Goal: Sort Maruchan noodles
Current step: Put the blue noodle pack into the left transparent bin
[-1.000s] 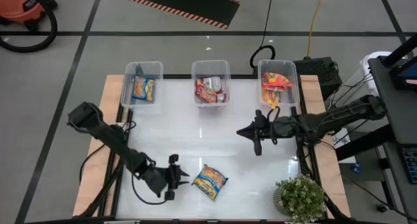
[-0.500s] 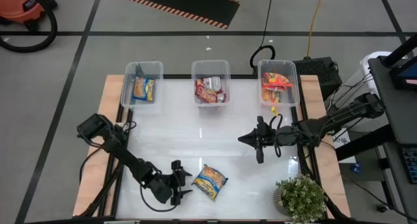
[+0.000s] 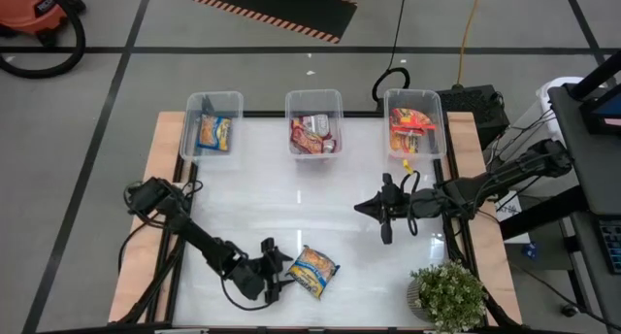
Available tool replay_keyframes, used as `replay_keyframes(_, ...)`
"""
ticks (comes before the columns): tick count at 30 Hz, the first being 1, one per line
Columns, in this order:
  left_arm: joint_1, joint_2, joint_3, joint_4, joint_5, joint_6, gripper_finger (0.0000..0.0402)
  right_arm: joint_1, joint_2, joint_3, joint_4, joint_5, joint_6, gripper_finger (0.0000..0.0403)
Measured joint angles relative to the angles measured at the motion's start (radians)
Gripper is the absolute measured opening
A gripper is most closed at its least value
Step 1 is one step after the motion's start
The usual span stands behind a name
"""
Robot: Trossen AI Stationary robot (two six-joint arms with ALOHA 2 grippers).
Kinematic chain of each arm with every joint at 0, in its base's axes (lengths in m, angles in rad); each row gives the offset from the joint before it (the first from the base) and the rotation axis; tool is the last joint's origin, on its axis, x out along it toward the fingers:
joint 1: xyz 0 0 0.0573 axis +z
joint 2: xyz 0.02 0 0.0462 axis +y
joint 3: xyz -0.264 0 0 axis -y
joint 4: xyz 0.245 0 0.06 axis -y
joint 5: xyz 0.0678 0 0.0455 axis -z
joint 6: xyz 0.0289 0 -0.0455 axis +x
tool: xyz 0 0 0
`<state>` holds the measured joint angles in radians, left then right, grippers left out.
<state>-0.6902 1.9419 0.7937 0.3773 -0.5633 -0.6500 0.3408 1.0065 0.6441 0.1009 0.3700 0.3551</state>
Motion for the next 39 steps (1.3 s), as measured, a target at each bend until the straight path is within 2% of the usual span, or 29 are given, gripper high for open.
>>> replay_keyframes(5,0.013,0.006,0.000,-0.010,-0.010,-0.008,0.0257,0.000,0.000,0.000,0.001,0.000,-0.015,0.0000)
replay_keyframes(14,0.031,0.006,-0.003,-0.022,-0.017,0.001,0.0082,0.000,0.000,0.000,0.012,0.000,-0.060,0.0000)
replay_keyframes(19,0.044,0.005,-0.003,-0.016,0.003,0.039,0.0012,-0.001,0.000,0.000,0.052,0.002,-0.093,0.0000)
replay_keyframes(23,0.062,0.004,-0.003,-0.016,0.007,0.052,0.0004,-0.001,0.000,0.001,0.060,0.019,-0.114,0.0000)
replay_keyframes(27,0.095,-0.043,-0.004,-0.070,0.008,0.132,0.0003,-0.001,0.000,0.001,0.055,0.055,-0.139,0.0000)
replay_keyframes(33,0.189,-0.227,-0.004,-0.200,-0.088,0.227,0.0002,-0.001,0.000,0.001,0.044,0.129,-0.221,0.0000)
replay_keyframes(39,0.276,-0.393,-0.006,-0.310,-0.123,0.360,0.0001,-0.001,0.000,0.001,0.007,0.132,-0.288,0.0000)
